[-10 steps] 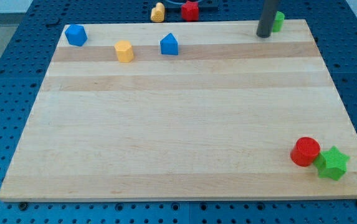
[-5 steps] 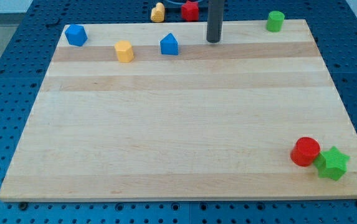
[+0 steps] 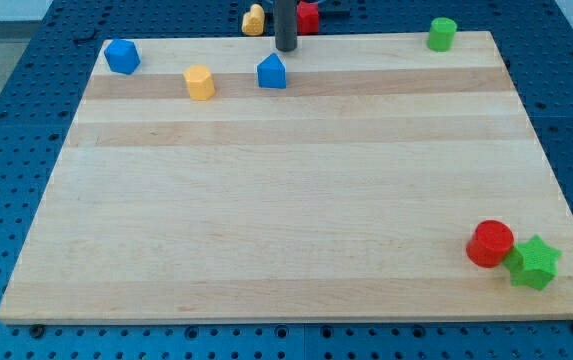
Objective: Move the green star towards bottom center
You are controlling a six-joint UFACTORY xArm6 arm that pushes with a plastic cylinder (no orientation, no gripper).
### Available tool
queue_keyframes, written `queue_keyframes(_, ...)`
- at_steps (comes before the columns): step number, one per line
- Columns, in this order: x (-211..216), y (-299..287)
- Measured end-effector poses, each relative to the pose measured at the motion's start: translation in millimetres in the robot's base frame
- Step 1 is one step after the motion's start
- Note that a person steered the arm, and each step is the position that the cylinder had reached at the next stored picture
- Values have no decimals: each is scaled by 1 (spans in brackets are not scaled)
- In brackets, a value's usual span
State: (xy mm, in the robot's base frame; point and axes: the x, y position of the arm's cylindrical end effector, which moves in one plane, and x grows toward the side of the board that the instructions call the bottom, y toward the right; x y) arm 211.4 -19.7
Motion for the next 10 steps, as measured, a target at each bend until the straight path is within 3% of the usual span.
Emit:
queue_keyframes(2, 8, 2)
queue_keyframes(3, 18, 38)
queue_keyframes(5, 67, 164)
queue_keyframes(8, 194, 343)
queue_keyframes(10, 281, 363)
